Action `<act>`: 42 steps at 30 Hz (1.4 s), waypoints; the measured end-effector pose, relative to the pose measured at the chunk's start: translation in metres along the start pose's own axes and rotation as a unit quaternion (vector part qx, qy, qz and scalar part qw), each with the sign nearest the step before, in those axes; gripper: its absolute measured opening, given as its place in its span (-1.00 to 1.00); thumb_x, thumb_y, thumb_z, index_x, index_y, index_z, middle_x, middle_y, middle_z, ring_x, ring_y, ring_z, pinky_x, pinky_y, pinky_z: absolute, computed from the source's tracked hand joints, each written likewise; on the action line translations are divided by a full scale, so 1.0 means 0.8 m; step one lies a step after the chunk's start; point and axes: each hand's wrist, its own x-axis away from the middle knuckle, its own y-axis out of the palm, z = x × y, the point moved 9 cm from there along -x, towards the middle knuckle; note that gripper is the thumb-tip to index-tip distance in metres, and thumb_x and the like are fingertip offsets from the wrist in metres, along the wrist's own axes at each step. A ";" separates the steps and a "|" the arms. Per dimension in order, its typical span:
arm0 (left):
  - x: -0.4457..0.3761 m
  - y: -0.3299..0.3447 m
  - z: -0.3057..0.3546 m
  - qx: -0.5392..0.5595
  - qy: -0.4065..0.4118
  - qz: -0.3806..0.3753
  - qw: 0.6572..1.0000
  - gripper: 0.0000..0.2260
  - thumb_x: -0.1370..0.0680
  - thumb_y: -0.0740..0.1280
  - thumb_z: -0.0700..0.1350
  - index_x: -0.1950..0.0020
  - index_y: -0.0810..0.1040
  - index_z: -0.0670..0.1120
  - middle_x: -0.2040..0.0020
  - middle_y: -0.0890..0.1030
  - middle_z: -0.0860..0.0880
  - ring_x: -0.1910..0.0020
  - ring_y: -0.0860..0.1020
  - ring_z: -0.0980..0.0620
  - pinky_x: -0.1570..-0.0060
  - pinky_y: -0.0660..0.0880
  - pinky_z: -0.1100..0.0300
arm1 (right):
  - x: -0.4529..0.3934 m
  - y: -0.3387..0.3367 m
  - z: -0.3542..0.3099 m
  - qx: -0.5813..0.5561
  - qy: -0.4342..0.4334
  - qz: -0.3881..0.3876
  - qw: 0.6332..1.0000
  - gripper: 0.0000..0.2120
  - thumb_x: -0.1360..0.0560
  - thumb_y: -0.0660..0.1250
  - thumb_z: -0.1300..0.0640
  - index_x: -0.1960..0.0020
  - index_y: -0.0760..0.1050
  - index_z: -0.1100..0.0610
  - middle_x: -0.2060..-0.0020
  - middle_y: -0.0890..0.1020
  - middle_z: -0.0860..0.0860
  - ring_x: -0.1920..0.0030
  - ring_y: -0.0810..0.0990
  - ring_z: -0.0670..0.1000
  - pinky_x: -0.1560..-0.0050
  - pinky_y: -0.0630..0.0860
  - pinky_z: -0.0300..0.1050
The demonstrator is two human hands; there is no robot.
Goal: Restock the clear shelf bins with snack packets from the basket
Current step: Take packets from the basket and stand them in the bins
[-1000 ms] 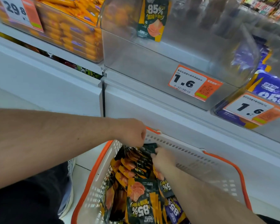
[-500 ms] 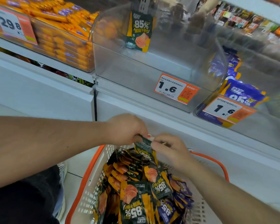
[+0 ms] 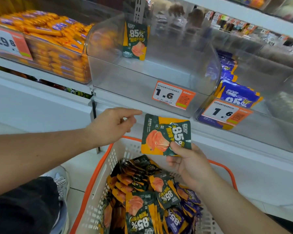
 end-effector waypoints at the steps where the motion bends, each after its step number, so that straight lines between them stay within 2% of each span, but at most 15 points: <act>1: 0.004 0.008 0.001 0.034 -0.022 -0.036 0.999 -0.70 -0.62 0.27 -0.11 -0.26 0.46 0.24 0.01 0.60 0.15 0.17 0.65 0.17 0.04 0.56 0.23 | 0.004 -0.001 -0.006 0.022 -0.016 0.013 1.000 -0.82 -0.47 0.41 0.22 -0.07 0.55 0.16 0.29 0.68 0.02 0.40 0.58 -0.01 0.34 0.52 -0.14; 3: 0.010 0.020 0.015 0.070 -0.012 -0.073 0.995 -0.64 -0.55 0.37 -0.05 -0.24 0.37 0.29 0.03 0.65 0.10 0.19 0.67 0.13 0.10 0.57 0.19 | 0.010 0.002 -0.018 0.053 -0.044 0.027 0.997 -0.85 -0.51 0.40 0.24 -0.08 0.56 0.17 0.27 0.69 0.03 0.39 0.57 0.01 0.33 0.53 -0.13; 5: 0.013 0.025 0.021 0.067 0.006 -0.075 0.995 -0.55 -0.48 0.47 -0.08 -0.26 0.43 0.26 0.00 0.65 0.04 0.21 0.67 0.11 0.14 0.58 0.24 | 0.014 0.008 -0.025 0.050 -0.057 0.022 0.997 -0.85 -0.50 0.40 0.24 -0.07 0.57 0.14 0.23 0.70 0.05 0.39 0.56 0.02 0.32 0.53 -0.12; 7: 0.010 0.025 0.018 0.059 -0.014 -0.059 0.996 -0.56 -0.44 0.51 -0.14 -0.25 0.54 0.17 0.01 0.64 -0.04 0.18 0.66 0.17 0.04 0.59 0.24 | 0.017 0.014 -0.028 0.033 -0.054 0.010 0.998 -0.84 -0.49 0.40 0.24 -0.07 0.57 0.14 0.24 0.69 0.05 0.40 0.56 0.02 0.32 0.53 -0.12; 11: 0.005 0.015 0.023 0.080 -0.054 -0.014 0.995 -0.60 -0.44 0.51 -0.21 -0.19 0.57 0.16 0.19 0.56 0.09 0.24 0.58 0.29 0.14 0.42 0.56 | 0.017 0.028 -0.021 -0.059 0.002 -0.017 0.998 -0.75 -0.35 0.41 0.15 -0.02 0.55 0.15 0.38 0.64 0.05 0.49 0.55 -0.04 0.45 0.52 -0.19; 14: 0.000 0.008 0.029 0.062 -0.054 0.013 0.997 -0.63 -0.46 0.49 -0.22 -0.18 0.60 0.12 0.16 0.61 0.13 0.12 0.63 0.15 0.05 0.51 0.44 | 0.016 0.034 -0.014 -0.116 0.039 -0.024 0.992 -0.74 -0.32 0.40 0.13 0.00 0.57 0.14 0.39 0.62 0.06 0.51 0.53 -0.06 0.48 0.52 -0.22; 18: -0.005 0.005 0.030 0.058 -0.055 0.031 0.996 -0.73 -0.47 0.48 -0.27 -0.13 0.67 -0.05 0.03 0.70 -0.03 0.05 0.67 0.02 -0.07 0.57 0.17 | 0.016 0.041 -0.011 -0.143 0.051 -0.022 0.988 -0.74 -0.32 0.41 0.12 0.00 0.57 0.13 0.39 0.61 0.03 0.50 0.53 -0.08 0.48 0.52 -0.23; 23: -0.006 -0.004 0.038 0.130 -0.017 0.051 0.990 -0.70 -0.45 0.47 -0.30 0.00 0.64 0.10 0.21 0.65 0.18 0.22 0.63 0.28 0.12 0.52 0.46 | 0.021 0.057 -0.023 -0.218 0.039 -0.018 0.975 -0.73 -0.36 0.40 0.04 -0.02 0.58 0.12 0.39 0.58 0.01 0.50 0.52 -0.08 0.48 0.52 -0.25; 25: -0.006 -0.012 0.043 0.145 0.009 0.062 0.987 -0.67 -0.45 0.47 -0.26 -0.01 0.61 0.18 0.36 0.62 0.12 0.33 0.59 0.21 0.23 0.49 0.41 | 0.024 0.062 -0.040 -0.204 0.005 -0.014 0.979 -0.74 -0.38 0.39 0.02 -0.03 0.58 0.09 0.40 0.58 -0.02 0.50 0.50 -0.09 0.48 0.50 -0.24; 28: -0.007 -0.023 0.045 0.225 0.019 0.065 0.972 -0.63 -0.47 0.49 -0.16 -0.14 0.52 0.23 0.10 0.67 -0.02 0.11 0.64 -0.09 0.03 0.60 0.12 | 0.028 0.070 -0.079 -0.124 -0.070 -0.007 0.990 -0.89 -0.52 0.34 0.08 0.01 0.58 0.08 0.43 0.58 -0.05 0.51 0.46 -0.08 0.44 0.49 -0.23; 31: -0.013 -0.039 0.035 0.290 0.003 0.103 0.951 -0.59 -0.36 0.41 0.04 -0.19 0.45 0.21 -0.12 0.58 0.07 -0.08 0.59 -0.04 -0.07 0.55 0.06 | 0.030 0.087 -0.122 -0.045 -0.128 -0.015 0.991 -0.89 -0.58 0.30 0.12 0.03 0.58 0.12 0.38 0.59 0.00 0.53 0.45 -0.06 0.47 0.48 -0.21; 34: -0.017 -0.076 0.039 0.218 0.010 0.211 0.953 -0.69 -0.44 0.25 0.03 -0.17 0.39 0.09 -0.09 0.44 0.15 0.07 0.45 0.27 0.04 0.40 0.37 | 0.030 0.103 -0.164 0.022 -0.170 -0.018 0.985 -0.86 -0.60 0.28 0.15 0.10 0.57 0.13 0.42 0.59 0.02 0.56 0.44 -0.05 0.50 0.42 -0.19; 36: -0.016 -0.111 0.054 0.121 0.056 0.297 0.946 -0.74 -0.50 0.20 -0.02 -0.17 0.40 0.00 -0.04 0.38 0.17 0.09 0.39 0.32 0.03 0.33 0.44 | 0.023 0.111 -0.190 0.043 -0.170 -0.017 0.984 -0.85 -0.59 0.29 0.15 0.14 0.56 0.13 0.47 0.58 0.02 0.58 0.43 -0.06 0.53 0.39 -0.23; 40: -0.034 -0.150 0.072 -0.084 0.110 0.353 0.925 -0.62 -0.39 0.21 -0.09 -0.16 0.51 -0.18 -0.06 0.49 -0.08 -0.10 0.43 -0.03 -0.11 0.37 0.01 | -0.023 0.123 -0.237 -0.013 -0.099 -0.023 0.995 -0.84 -0.60 0.28 0.14 0.16 0.47 0.08 0.49 0.48 -0.04 0.59 0.38 -0.13 0.60 0.30 -0.32; 42: -0.058 -0.148 0.076 -0.174 0.102 0.334 0.921 -0.55 -0.30 0.24 -0.09 -0.18 0.52 -0.16 -0.09 0.52 -0.15 -0.11 0.41 -0.11 -0.09 0.29 0.00 | -0.065 0.130 -0.257 -0.037 -0.056 -0.019 0.998 -0.82 -0.62 0.25 0.14 0.16 0.45 0.10 0.39 0.46 -0.02 0.59 0.39 -0.14 0.61 0.31 -0.34</act>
